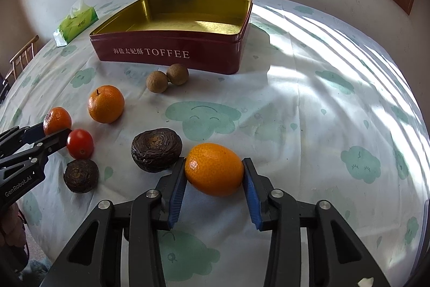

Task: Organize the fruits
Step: 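Lift and carry the orange and tangerine over the TOFFEE tin with both tools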

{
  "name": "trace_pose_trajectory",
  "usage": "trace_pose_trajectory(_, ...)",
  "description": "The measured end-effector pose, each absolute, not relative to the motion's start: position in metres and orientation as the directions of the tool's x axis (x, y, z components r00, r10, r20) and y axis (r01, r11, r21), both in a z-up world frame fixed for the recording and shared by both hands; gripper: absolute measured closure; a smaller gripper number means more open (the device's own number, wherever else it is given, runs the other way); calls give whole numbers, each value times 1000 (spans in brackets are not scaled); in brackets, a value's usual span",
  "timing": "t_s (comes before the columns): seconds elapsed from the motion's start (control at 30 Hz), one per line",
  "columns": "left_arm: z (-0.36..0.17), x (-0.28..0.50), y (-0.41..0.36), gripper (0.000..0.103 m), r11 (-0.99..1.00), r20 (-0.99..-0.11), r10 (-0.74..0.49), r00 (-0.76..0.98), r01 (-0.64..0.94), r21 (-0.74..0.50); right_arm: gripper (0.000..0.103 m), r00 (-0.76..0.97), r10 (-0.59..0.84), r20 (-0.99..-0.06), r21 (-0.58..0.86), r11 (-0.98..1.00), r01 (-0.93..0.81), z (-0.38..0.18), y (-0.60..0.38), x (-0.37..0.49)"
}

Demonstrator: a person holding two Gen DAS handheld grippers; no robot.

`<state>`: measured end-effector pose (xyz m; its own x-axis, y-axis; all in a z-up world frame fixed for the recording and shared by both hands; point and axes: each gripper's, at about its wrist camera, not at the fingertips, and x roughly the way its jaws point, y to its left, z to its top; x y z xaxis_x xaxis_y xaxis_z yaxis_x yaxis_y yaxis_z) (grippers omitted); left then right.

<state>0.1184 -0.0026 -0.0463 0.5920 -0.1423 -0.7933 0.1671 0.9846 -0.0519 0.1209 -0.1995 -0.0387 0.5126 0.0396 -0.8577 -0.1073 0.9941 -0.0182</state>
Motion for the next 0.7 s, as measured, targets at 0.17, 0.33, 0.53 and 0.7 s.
trace_pose_trajectory(0.17, -40, 118, -3, 60, 983, -783, -151, 603, 174, -55, 66, 517, 49, -855, -5, 995, -103, -34, -200, 121)
trace_pose_trajectory(0.33, -33, 121, -3, 60, 982, -773, -162, 613, 178, -65, 66, 532, 59, -844, 2, 994, -107, -25, -200, 124)
trace_pose_trajectory(0.53, -23, 131, 2, 60, 981, -758, -171, 630, 177, -75, 66, 551, 63, -832, 5, 994, -106, -14, -201, 133)
trace_pose_trajectory(0.7, -10, 146, 6, 60, 982, -740, -170, 651, 171, -75, 66, 569, 66, -820, 8, 995, -104, -4, -202, 143)
